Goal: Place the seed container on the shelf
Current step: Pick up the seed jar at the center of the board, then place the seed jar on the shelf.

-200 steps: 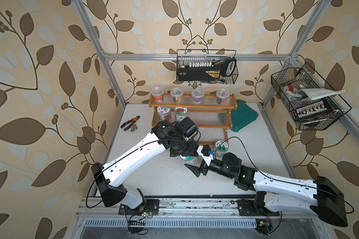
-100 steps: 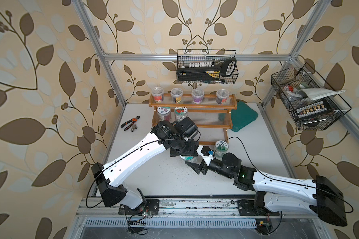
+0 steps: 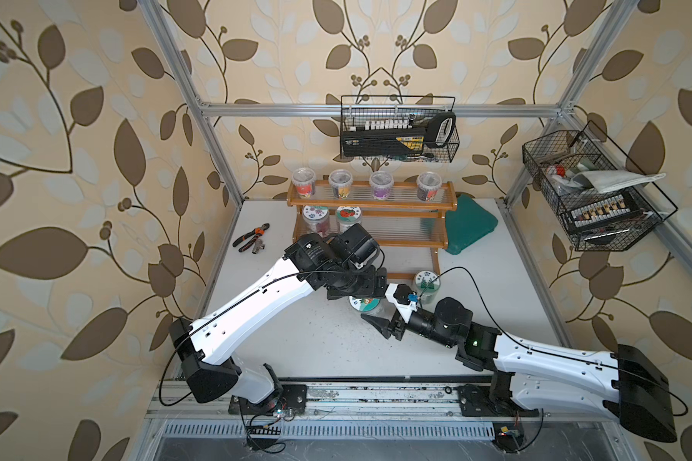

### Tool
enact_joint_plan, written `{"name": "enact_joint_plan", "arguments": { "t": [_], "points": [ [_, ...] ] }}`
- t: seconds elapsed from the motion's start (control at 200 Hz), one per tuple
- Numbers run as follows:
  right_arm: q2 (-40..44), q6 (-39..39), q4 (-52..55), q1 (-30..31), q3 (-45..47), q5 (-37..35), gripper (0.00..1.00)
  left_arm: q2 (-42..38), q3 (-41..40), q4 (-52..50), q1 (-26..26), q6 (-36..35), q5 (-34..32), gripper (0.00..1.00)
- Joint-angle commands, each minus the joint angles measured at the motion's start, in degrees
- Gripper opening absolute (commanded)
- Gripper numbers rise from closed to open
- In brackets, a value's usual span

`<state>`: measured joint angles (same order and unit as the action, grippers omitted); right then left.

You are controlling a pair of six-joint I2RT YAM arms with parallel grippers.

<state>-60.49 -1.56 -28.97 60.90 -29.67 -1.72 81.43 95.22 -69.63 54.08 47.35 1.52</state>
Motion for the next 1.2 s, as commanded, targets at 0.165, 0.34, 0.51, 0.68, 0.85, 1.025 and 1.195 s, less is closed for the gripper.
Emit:
{"name": "enact_joint_plan", "arguments": {
  "t": [0.165,0.34,0.51,0.68,0.85,1.025,1.195],
  "points": [
    [1.7,-0.5,-2.8,0.2,2.3,-0.1,0.39,-7.1,-0.4,4.7,-3.8,-2.0,-2.6,0.98],
    [2.7,0.4,-9.1,-1.3,4.6,-1.7,0.39,-10.6,-3.8,5.5,-6.5,-2.2,-3.4,0.98],
    [1.6,4.4,-16.3,-7.8,5.5,0.0,0.39,-13.0,-6.6,5.9,-8.3,-2.0,-3.1,0.98],
    [-3.7,7.8,-23.5,-13.7,3.7,0.0,0.39,-14.3,-8.1,5.6,-8.9,-2.0,-3.1,0.98],
    [-11.8,11.8,-31.9,-19.2,1.2,0.9,0.40,-15.5,-9.0,4.9,-9.7,-2.0,-3.3,0.98],
    [-17.5,13.2,-34.2,-23.2,-2.4,2.7,0.40,-16.9,-9.7,4.5,-10.5,-2.2,-3.4,0.98],
    [-20.4,13.9,-34.2,-25.8,-5.1,4.2,0.41,-17.5,-10.5,4.5,-11.3,-2.6,-3.3,0.98]
  ]
}}
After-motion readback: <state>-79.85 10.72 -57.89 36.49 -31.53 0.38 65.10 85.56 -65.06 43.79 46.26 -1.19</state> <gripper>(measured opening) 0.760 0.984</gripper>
